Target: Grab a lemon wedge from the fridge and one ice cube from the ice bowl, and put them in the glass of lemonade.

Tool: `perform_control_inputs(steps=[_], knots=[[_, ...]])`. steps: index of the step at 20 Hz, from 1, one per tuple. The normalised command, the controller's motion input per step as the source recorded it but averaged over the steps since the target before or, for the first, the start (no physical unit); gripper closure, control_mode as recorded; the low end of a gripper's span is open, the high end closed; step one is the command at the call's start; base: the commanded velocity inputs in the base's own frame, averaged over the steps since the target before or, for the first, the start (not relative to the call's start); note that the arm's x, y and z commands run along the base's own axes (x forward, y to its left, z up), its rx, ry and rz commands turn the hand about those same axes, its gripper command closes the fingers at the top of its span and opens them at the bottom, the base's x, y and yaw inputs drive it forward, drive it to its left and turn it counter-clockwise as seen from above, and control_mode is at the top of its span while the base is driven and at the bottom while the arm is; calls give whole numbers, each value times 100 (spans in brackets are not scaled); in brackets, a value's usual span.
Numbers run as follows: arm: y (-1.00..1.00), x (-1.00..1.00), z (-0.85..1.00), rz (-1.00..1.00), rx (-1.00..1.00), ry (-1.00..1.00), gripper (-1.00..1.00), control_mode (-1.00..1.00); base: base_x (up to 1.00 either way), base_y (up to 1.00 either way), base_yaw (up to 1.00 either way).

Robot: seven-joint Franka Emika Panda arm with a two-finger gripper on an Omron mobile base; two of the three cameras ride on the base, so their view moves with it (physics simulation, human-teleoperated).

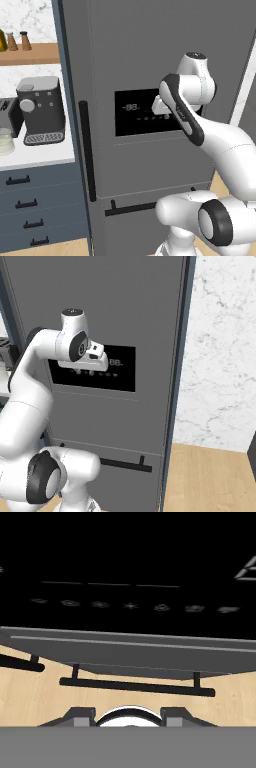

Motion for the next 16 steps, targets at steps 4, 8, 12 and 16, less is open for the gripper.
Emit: perform_control_inputs(steps=[4, 8, 12, 16], knots=[[0, -24, -2, 0, 0, -1, -100, -100, 0, 0, 0], [0, -2, -10, 0, 0, 7, -100, -100, 0, 0, 0], [7, -31, -38, 0, -2, 8, -100, -100, 0, 0, 0], [33, -66, -22, 2, -4, -9, -100, -100, 0, 0, 0]])
